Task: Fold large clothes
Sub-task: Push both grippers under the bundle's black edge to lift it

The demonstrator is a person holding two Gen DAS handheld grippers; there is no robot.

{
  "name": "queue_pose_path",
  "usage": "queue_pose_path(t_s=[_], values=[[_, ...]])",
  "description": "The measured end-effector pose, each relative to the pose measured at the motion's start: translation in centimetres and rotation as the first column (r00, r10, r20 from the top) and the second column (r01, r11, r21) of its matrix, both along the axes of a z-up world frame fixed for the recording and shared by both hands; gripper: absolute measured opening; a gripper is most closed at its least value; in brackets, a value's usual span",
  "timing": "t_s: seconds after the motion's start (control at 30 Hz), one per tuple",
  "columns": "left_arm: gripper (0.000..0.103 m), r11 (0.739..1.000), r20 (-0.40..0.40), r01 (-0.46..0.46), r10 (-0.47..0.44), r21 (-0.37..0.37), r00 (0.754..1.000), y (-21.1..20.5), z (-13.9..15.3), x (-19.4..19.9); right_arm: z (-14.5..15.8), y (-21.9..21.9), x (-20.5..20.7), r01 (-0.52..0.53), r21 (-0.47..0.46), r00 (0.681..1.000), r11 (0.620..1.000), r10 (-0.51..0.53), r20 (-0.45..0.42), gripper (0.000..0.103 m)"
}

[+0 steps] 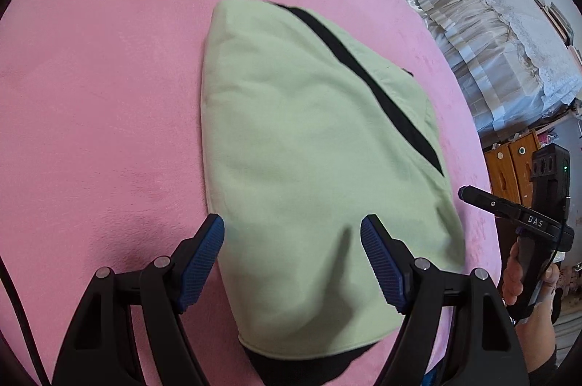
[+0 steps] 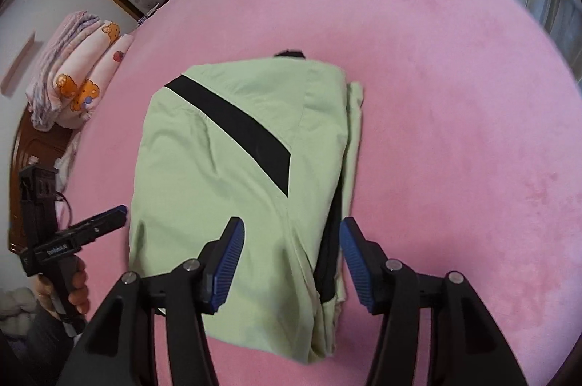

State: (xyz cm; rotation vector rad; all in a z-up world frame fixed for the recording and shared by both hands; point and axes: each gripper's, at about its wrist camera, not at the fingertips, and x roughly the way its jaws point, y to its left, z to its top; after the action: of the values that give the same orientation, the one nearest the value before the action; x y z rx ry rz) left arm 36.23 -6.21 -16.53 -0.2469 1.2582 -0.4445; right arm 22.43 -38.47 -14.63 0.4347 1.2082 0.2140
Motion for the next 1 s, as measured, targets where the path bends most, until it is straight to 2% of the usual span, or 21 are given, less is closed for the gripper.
queue_pose_path(t_s=[0.07,0.1,0.53,0.7,0.8,1.0], values=[[0.077,1.000,-0.002,-0.007,0.007,0.009,1.000,-0.1,-1.0,0.4,-1.3,0.0,0.4,-0.002,0.026,1.000,1.000,0.002,-0.011,0.055],[0.081,1.000,0.001,-0.010,0.010,0.011,1.000,-0.2,-1.4,0.4,-1.7,-0.1,0.5,-0.005,0.034,1.000,0.999,0.005,-0.013,0.055],[0.095,0.992,-0.050,-0.030,0.024,-0.123,0.998,0.2,-4.9,1.8,-5.2,-0.3,2.0,-0.039,0.097,0.999,0.994,0.041,-0.021,0.061],[0.099,0.989,-0.054,-0.021,0.013,-0.150,0.998,-0.6,-5.9,2.1,-5.8,-0.3,2.3,-0.066,0.179,0.998,0.982,0.066,0.010,0.078],[0.102,0.989,-0.047,-0.012,0.005,-0.149,0.999,-1.3,-6.2,2.2,-6.2,0.1,2.9,-0.077,0.200,0.997,0.977,0.074,0.025,0.078],[0.102,0.991,-0.032,-0.001,-0.003,-0.130,0.999,-2.0,-6.5,2.6,-6.0,2.5,4.1,-0.166,0.146,0.983,0.975,0.152,0.104,0.077]])
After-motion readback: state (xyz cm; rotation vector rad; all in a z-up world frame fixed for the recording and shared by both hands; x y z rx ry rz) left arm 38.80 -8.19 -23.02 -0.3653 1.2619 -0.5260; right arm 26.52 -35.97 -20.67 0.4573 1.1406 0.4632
